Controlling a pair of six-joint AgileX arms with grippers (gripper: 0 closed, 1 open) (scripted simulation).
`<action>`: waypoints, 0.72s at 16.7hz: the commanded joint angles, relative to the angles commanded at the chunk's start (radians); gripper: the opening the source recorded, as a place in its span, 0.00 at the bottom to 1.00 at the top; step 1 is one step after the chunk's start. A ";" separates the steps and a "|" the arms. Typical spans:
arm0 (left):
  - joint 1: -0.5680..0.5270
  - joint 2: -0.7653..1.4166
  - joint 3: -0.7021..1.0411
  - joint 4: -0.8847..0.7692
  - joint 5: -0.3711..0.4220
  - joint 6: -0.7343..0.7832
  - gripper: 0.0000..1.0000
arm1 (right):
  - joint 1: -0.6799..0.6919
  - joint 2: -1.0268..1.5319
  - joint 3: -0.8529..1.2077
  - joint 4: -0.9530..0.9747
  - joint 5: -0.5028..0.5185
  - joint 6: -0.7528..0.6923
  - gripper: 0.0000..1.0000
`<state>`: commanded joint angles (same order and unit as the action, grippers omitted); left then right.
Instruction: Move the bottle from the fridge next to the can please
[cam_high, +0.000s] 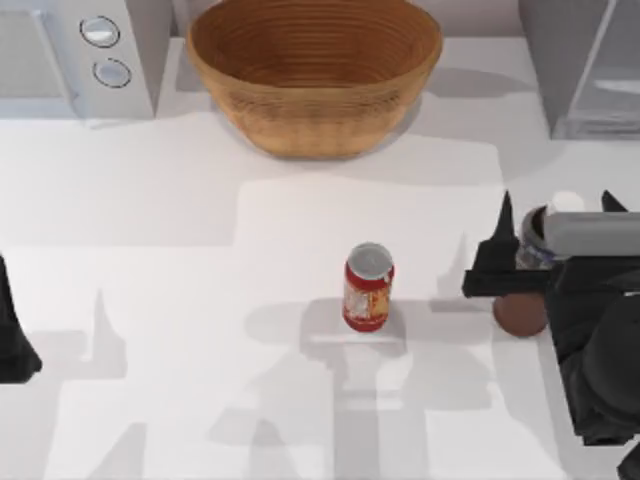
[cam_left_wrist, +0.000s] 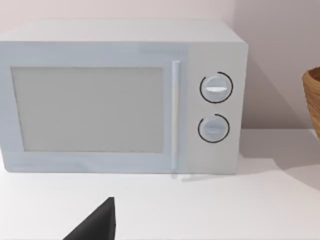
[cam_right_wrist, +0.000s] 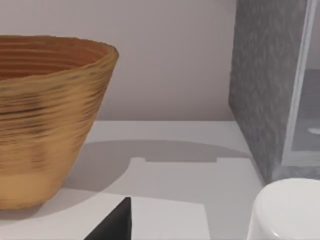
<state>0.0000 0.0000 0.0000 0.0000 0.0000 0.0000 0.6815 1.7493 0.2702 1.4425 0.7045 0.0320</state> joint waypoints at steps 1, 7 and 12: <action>0.000 0.000 0.000 0.000 0.000 0.000 1.00 | 0.000 0.000 0.000 0.000 0.000 0.000 1.00; 0.000 0.000 0.000 0.000 0.000 0.000 1.00 | 0.002 -0.002 -0.002 0.001 0.003 0.000 1.00; 0.000 0.000 0.000 0.000 0.000 0.000 1.00 | 0.084 -0.053 -0.075 0.018 0.084 0.005 1.00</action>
<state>0.0000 0.0000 0.0000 0.0000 0.0000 0.0000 0.7651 1.6967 0.1953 1.4603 0.7882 0.0371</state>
